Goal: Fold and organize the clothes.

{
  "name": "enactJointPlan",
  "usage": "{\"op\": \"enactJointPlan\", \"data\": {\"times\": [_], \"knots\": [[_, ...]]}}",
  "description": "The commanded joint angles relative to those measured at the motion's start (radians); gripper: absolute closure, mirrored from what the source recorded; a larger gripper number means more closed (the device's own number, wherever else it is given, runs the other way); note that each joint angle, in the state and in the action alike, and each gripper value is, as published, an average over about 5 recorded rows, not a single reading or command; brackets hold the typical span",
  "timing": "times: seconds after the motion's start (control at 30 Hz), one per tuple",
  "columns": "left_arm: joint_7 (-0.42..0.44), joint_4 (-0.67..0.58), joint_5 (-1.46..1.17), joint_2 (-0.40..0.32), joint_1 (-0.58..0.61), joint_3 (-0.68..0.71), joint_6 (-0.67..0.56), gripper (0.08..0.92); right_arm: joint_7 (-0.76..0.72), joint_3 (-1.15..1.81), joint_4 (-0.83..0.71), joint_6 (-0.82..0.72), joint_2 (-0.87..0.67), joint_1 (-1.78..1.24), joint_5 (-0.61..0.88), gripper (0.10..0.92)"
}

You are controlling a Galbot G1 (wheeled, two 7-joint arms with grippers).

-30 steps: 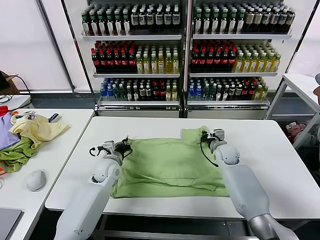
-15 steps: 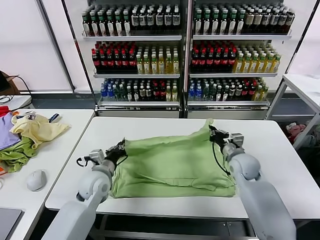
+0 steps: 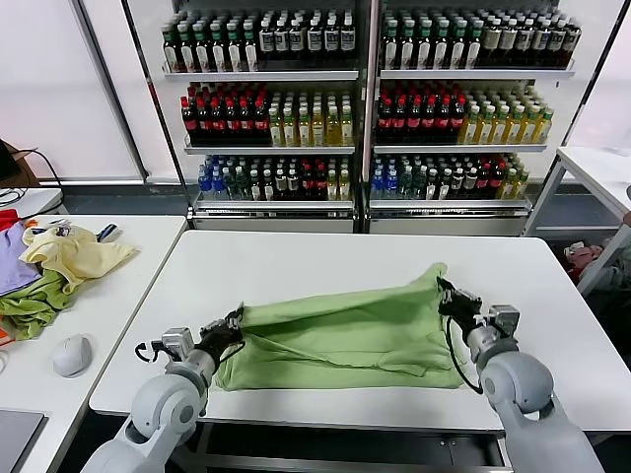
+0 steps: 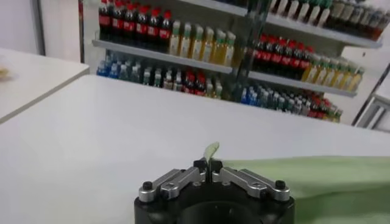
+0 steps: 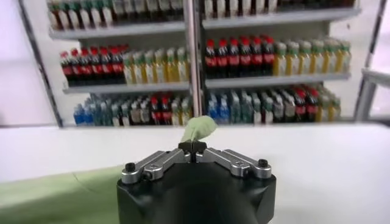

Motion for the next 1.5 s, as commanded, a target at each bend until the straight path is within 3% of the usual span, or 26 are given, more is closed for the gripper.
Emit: {"op": "enactJointPlan", "data": {"times": [0.03, 0.2, 0.33, 0.53, 0.7, 0.87, 1.0, 1.1, 1.2, 1.5], "knots": [[0.005, -0.036, 0.061, 0.017, 0.057, -0.009, 0.034, 0.906, 0.08, 0.009, 0.053, -0.091, 0.011, -0.093, -0.018, 0.912], [0.014, -0.02, 0.129, 0.003, 0.055, -0.001, 0.032, 0.858, 0.071, -0.01, 0.066, -0.115, 0.02, -0.104, -0.098, 0.912], [0.016, -0.016, 0.163, -0.005, 0.06, 0.0, 0.035, 0.752, 0.067, -0.011, 0.087, -0.112, 0.023, -0.122, -0.17, 0.89], [-0.008, -0.074, 0.24, -0.024, 0.107, -0.012, 0.012, 0.579, 0.066, 0.016, 0.156, -0.067, 0.031, -0.18, -0.188, 0.735], [-0.079, -0.118, 0.342, -0.105, 0.163, -0.021, -0.033, 0.432, 0.067, 0.031, 0.176, -0.054, 0.038, -0.218, -0.209, 0.589], [-0.14, -0.091, 0.391, -0.194, 0.182, -0.013, -0.039, 0.285, 0.07, 0.035, 0.189, -0.048, 0.043, -0.239, -0.22, 0.442], [-0.164, -0.047, 0.42, -0.224, 0.17, -0.004, -0.037, 0.197, 0.072, 0.036, 0.202, -0.046, 0.046, -0.248, -0.221, 0.329], [-0.169, -0.021, 0.428, -0.23, 0.158, -0.004, -0.036, 0.186, 0.073, 0.038, 0.209, -0.045, 0.048, -0.255, -0.221, 0.25], [-0.172, -0.005, 0.426, -0.233, 0.155, -0.003, -0.034, 0.235, 0.074, 0.042, 0.216, -0.045, 0.049, -0.259, -0.221, 0.21], [-0.154, 0.014, 0.358, -0.242, 0.16, -0.009, -0.02, 0.494, 0.077, 0.052, 0.231, -0.046, 0.052, -0.263, -0.221, 0.203]]}}
